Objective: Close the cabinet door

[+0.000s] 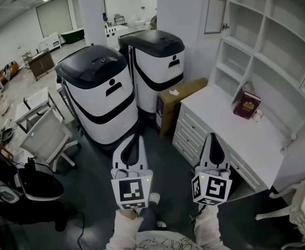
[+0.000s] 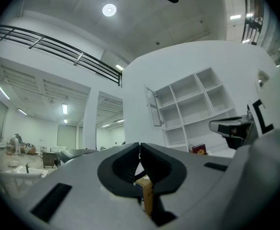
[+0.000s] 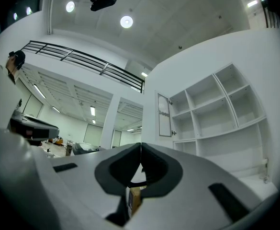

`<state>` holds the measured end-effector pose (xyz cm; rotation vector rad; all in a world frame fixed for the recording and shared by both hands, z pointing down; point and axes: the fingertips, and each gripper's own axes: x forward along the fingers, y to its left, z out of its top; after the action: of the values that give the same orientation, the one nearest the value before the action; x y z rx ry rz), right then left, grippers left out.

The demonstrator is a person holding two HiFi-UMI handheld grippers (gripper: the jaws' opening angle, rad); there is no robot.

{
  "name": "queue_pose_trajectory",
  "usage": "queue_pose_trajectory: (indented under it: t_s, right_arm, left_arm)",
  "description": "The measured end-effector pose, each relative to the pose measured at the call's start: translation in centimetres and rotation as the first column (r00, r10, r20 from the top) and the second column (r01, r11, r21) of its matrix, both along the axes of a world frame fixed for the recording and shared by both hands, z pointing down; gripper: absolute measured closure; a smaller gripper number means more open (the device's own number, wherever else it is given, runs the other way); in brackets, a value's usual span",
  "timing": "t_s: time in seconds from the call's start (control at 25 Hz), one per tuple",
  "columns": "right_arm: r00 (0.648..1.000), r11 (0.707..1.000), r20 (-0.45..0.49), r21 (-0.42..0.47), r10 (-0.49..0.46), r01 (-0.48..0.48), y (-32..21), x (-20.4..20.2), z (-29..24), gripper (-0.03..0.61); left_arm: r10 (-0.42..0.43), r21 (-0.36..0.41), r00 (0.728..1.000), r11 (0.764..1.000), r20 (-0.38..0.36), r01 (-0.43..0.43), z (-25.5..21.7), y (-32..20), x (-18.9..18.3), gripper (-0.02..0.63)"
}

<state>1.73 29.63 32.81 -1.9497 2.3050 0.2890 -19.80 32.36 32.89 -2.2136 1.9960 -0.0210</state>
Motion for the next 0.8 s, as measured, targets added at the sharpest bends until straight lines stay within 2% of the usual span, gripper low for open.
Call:
queue_pose_trajectory:
  t_s: [0.44,0.8]
  right_arm:
    - [1.000,1.000,-0.012,0.004,0.025,-0.025,-9.8,-1.1,0.4,0.575]
    - [0.998,0.998,-0.005,0.007,0.059,-0.059,-19.8,-3.3,-0.3,0.575]
  left_arm:
    - [0.037,0.002,0.999,0.999,-0.011,-0.037,0.7,-10.5,-0.6,0.601]
    - [0.070,0.006,0.998,0.998,-0.008,-0.070,0.1,-21.0,-2.9,0.601]
